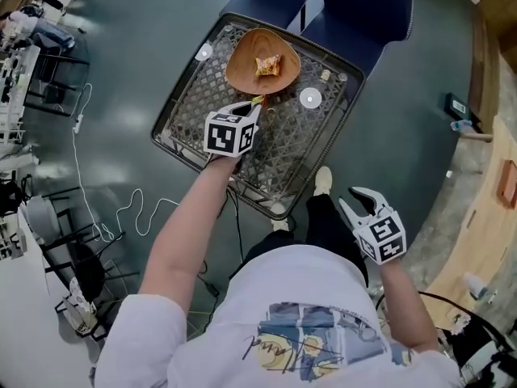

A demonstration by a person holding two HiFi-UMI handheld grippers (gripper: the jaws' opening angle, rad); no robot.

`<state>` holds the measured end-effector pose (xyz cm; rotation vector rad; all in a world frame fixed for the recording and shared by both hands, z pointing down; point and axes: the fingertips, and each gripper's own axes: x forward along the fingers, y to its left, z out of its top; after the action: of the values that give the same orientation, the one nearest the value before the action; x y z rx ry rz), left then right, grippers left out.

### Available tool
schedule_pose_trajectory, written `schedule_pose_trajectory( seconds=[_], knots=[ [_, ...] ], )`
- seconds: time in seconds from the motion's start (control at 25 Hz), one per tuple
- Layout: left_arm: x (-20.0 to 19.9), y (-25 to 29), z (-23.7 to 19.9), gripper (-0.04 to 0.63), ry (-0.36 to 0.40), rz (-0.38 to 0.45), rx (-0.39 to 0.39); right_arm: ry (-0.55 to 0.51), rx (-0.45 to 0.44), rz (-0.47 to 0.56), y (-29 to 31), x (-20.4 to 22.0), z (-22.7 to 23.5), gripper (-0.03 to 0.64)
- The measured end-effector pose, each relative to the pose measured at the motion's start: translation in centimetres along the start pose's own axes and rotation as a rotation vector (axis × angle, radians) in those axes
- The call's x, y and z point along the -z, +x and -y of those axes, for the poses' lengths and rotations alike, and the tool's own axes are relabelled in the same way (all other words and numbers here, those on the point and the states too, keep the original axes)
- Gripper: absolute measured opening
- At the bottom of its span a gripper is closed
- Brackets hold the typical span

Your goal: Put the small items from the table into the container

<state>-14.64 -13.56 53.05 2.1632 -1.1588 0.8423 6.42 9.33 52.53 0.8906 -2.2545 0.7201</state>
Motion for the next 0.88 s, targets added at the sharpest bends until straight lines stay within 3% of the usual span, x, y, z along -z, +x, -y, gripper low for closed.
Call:
schedule_pose_trajectory(
  seconds=[0.4,0.88],
  knots=[
    [-2.6,8.1,-3.7,0.041,0.007,-0.118,-0.045,0.045,-0.015,-0.03,1.1,-0.5,6.3,0.123],
    [-1.2,14.5,-6.2,0.043,0.069,-0.319,-0.082,0.076,-0.038,-0.066,1.7,-0.7,10.3,0.123]
  ],
)
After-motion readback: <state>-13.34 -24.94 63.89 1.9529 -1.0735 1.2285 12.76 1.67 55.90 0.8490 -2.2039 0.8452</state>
